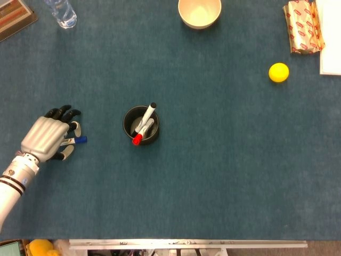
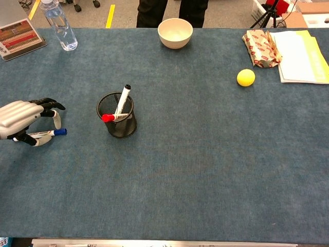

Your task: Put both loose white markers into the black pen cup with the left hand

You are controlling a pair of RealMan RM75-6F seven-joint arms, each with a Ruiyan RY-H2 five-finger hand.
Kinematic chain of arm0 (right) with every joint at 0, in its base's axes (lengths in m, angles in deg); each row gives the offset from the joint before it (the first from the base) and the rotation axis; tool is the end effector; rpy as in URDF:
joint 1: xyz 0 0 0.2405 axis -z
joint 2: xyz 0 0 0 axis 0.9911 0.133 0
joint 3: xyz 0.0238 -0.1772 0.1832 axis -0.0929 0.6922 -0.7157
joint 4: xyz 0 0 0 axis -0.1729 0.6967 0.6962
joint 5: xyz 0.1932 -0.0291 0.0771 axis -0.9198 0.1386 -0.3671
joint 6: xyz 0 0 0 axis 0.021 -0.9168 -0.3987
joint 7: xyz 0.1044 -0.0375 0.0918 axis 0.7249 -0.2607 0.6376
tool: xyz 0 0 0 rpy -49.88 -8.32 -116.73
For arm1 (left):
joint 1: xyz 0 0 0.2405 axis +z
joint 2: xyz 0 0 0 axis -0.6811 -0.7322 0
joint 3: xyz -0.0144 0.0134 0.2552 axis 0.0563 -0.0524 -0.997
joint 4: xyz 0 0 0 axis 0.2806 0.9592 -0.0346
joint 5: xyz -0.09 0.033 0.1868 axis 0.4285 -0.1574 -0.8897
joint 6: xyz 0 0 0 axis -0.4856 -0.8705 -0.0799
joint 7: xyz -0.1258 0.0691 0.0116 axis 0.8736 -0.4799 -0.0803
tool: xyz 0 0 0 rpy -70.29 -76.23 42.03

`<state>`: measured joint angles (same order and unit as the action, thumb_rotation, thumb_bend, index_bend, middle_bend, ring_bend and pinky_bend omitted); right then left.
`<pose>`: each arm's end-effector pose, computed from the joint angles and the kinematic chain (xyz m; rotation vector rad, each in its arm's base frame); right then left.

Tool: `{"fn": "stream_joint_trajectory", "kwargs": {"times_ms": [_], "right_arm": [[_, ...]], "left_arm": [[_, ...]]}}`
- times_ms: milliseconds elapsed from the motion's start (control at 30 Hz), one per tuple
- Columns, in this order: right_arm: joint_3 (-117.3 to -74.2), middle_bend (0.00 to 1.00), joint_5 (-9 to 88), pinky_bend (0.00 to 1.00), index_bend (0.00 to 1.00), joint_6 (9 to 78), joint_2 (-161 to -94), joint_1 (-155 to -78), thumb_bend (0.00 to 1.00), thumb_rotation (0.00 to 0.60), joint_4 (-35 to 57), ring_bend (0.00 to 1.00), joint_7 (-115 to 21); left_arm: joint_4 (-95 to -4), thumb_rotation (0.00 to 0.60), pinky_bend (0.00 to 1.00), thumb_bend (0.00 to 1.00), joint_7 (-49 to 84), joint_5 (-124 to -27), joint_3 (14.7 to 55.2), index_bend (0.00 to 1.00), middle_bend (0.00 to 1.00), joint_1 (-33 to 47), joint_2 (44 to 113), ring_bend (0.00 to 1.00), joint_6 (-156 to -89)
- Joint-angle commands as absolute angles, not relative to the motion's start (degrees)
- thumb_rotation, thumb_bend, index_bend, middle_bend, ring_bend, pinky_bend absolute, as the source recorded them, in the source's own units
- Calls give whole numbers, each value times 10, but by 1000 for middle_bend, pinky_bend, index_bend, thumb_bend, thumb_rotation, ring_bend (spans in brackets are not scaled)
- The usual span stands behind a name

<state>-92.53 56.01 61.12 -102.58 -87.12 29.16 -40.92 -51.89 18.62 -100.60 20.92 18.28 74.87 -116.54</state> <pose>-0.3281 -0.1952 0.2019 1.2491 -0.9596 0.9002 -0.3108 0.2455 0.0229 -1.9512 -1.0309 -0.6436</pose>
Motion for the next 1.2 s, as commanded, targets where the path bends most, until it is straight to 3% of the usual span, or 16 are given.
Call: {"fn": "stream_joint_trajectory", "kwargs": {"times_ms": [33, 667, 1200], "right_arm": [[-925, 303, 560, 317, 207, 611, -1026, -871, 129, 600, 292, 158, -409], [-926, 303, 558, 317, 207, 616, -1021, -866, 130, 600, 295, 158, -408], [-925, 303, 559, 317, 207, 618, -1019, -864, 130, 600, 297, 158, -408]], "left_arm": [[-517, 600, 163, 322, 187, -1007, 209, 425, 151, 183, 751, 67, -1166], [-500, 600, 163, 323, 192, -1013, 212, 481, 154, 182, 765, 71, -1165], [-487, 600, 163, 322, 197, -1019, 207, 460, 154, 188, 768, 72, -1172]]}}
